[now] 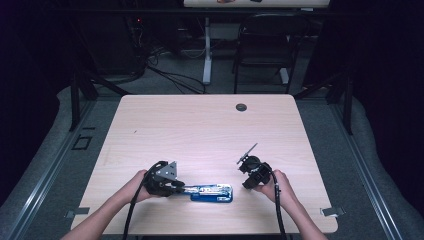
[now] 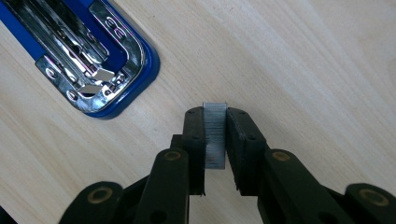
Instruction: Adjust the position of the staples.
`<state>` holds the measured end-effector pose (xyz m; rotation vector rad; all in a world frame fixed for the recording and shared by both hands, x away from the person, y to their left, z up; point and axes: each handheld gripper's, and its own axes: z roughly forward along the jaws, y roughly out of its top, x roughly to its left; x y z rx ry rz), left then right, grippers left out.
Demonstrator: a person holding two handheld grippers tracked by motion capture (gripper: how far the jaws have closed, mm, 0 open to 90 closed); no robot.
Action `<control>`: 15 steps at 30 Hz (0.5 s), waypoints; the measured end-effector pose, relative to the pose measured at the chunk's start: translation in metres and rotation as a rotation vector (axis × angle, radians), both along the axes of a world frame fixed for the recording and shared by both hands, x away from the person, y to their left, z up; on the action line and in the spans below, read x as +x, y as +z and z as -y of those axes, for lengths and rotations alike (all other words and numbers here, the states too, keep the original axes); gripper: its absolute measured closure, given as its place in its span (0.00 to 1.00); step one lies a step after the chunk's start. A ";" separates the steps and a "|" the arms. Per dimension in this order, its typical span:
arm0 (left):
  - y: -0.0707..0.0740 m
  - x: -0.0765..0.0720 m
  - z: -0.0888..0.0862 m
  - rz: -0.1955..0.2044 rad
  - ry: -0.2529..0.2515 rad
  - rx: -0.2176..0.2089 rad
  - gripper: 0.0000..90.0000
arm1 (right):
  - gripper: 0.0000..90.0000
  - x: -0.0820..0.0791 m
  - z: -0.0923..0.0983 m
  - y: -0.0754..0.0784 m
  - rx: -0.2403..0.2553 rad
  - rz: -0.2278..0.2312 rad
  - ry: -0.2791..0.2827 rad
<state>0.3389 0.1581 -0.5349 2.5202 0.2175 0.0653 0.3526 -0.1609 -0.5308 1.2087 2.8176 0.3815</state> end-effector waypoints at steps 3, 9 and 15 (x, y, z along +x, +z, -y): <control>0.000 0.000 0.000 0.000 0.000 0.000 0.85 | 0.87 -0.001 -0.001 0.002 0.019 0.017 0.022; 0.000 0.000 0.000 0.006 -0.001 0.001 0.85 | 0.87 -0.003 -0.004 0.006 0.033 0.038 0.040; 0.000 0.000 0.000 0.005 0.002 -0.001 0.85 | 0.87 -0.004 -0.005 0.008 0.043 0.046 0.048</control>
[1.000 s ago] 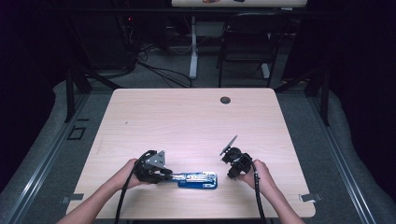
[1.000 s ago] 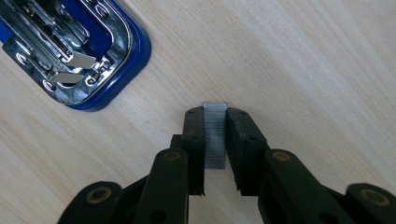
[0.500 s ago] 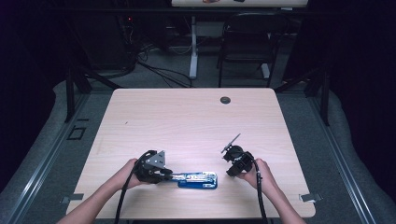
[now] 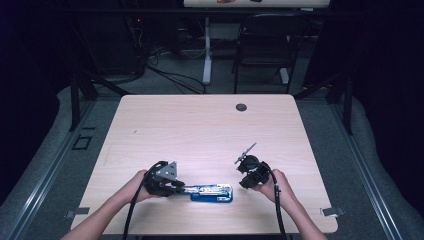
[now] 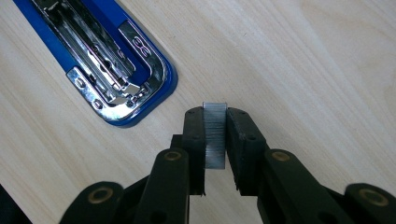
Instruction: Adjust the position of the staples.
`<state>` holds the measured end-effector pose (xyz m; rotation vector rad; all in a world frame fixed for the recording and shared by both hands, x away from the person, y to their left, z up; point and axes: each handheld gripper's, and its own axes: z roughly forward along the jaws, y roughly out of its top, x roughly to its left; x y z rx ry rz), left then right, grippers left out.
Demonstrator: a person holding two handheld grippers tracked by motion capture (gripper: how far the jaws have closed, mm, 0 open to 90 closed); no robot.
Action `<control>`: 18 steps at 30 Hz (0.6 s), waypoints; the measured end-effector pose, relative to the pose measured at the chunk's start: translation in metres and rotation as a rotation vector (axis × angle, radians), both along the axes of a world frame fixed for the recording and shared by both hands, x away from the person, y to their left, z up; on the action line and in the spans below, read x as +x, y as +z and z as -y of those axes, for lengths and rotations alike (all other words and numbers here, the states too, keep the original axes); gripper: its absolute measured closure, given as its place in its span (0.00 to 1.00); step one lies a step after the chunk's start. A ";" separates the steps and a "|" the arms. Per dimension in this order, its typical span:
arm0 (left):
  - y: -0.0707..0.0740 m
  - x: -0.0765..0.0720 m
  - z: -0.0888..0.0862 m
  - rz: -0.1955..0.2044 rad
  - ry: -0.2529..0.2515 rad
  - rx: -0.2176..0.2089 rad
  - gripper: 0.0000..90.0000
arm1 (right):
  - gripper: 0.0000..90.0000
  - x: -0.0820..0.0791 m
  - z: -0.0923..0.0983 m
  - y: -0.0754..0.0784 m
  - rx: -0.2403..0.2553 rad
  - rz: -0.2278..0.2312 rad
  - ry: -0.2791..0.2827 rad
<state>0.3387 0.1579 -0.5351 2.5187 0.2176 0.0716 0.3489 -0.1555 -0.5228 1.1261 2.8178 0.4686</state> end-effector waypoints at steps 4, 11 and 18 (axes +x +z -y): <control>0.000 0.000 0.000 -0.001 -0.001 -0.001 0.85 | 0.87 0.000 0.000 0.001 -0.002 0.006 0.005; 0.000 0.000 0.000 -0.001 -0.002 -0.001 0.85 | 0.87 -0.001 -0.001 0.001 -0.004 0.014 0.003; 0.000 0.000 0.000 0.003 -0.002 0.001 0.85 | 0.87 -0.001 -0.001 0.006 0.005 0.023 0.009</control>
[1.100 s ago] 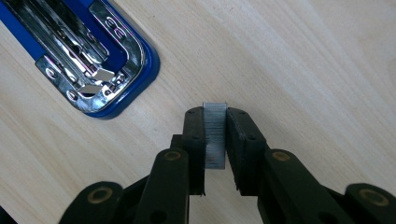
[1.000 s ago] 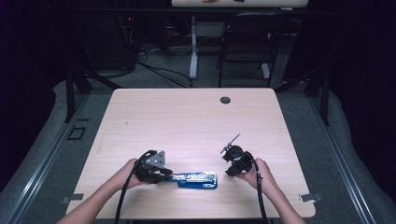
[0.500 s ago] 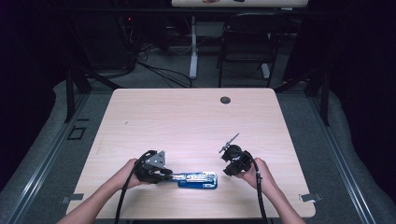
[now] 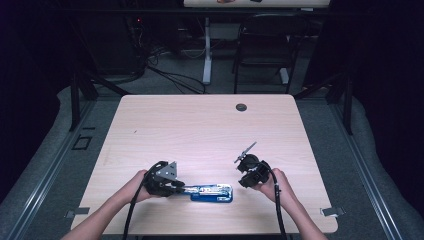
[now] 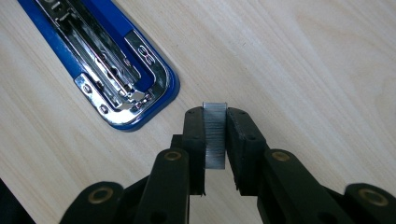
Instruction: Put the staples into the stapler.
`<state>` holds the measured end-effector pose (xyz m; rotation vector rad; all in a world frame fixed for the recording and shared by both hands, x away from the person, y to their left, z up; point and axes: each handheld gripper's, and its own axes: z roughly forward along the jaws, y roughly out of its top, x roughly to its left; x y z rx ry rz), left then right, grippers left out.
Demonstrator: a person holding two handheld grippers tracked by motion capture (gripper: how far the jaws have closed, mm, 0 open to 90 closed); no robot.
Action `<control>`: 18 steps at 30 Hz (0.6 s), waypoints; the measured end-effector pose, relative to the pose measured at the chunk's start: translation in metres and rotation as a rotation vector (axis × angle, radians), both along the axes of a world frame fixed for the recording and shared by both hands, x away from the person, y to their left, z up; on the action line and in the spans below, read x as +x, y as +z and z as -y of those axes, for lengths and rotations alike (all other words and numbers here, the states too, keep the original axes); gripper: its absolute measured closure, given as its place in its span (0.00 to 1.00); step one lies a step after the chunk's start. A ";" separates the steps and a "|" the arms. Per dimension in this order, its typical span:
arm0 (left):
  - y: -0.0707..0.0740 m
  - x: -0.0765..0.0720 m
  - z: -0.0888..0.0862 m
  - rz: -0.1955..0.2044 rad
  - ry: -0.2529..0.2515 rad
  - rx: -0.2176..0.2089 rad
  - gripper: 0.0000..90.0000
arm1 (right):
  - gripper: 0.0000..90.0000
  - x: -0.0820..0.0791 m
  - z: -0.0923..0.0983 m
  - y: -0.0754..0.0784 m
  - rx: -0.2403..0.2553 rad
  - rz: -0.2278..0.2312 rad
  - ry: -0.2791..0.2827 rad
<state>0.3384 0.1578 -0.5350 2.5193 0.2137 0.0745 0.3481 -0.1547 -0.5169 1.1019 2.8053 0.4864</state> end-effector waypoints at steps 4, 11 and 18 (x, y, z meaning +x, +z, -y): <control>0.000 0.001 0.000 -0.010 -0.007 0.004 0.85 | 0.87 0.000 0.000 0.003 0.007 0.011 0.000; 0.000 0.001 -0.002 -0.017 -0.002 -0.006 0.85 | 0.87 0.002 -0.002 0.005 0.003 0.011 0.009; 0.000 0.002 -0.001 -0.020 -0.009 -0.005 0.85 | 0.87 0.002 -0.007 0.010 0.021 0.028 0.020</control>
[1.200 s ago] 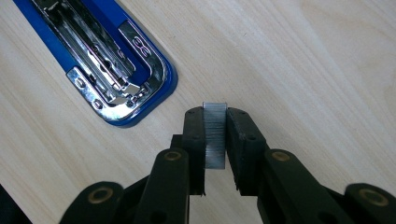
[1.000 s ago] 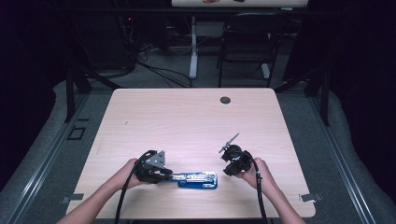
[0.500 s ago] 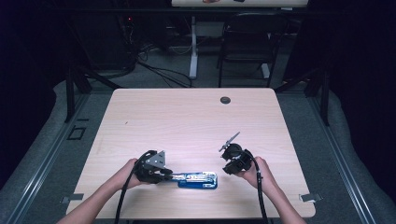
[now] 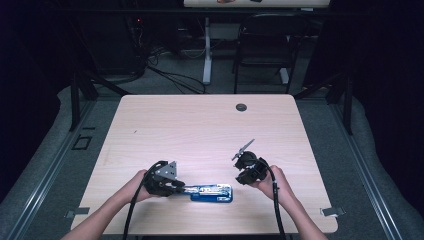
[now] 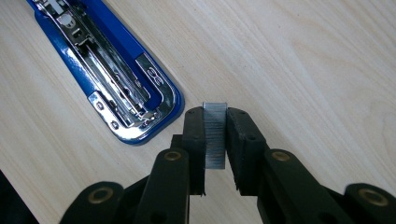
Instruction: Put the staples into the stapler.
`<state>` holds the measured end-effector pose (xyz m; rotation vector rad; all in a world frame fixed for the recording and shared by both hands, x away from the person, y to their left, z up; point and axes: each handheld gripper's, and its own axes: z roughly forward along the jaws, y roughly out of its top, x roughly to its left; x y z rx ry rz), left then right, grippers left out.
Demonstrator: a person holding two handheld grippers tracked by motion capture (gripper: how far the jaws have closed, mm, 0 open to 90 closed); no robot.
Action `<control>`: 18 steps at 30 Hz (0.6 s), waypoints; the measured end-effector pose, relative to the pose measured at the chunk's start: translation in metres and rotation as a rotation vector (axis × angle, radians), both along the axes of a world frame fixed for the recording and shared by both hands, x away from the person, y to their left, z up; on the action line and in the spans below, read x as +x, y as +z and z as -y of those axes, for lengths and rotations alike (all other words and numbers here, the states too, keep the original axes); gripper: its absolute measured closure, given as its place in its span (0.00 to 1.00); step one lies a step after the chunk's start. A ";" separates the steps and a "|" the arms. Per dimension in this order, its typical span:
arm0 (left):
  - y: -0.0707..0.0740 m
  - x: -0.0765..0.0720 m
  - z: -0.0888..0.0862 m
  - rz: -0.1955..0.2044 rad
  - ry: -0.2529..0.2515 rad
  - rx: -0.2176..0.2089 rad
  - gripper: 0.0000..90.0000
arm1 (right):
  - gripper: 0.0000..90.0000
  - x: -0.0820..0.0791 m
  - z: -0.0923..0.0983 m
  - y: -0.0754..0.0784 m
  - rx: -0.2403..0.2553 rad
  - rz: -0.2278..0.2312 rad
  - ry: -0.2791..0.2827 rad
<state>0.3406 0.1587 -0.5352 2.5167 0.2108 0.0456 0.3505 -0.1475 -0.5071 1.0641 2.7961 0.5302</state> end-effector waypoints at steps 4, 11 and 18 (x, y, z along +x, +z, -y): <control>-0.001 0.000 0.000 0.003 0.002 -0.009 0.85 | 0.87 0.000 -0.001 0.003 -0.005 0.013 0.019; -0.001 0.000 0.001 0.007 0.003 -0.008 0.85 | 0.87 0.003 -0.005 0.003 0.010 0.019 0.036; -0.001 0.000 0.000 -0.001 -0.002 -0.008 0.85 | 0.87 0.005 -0.012 0.006 0.019 0.030 0.075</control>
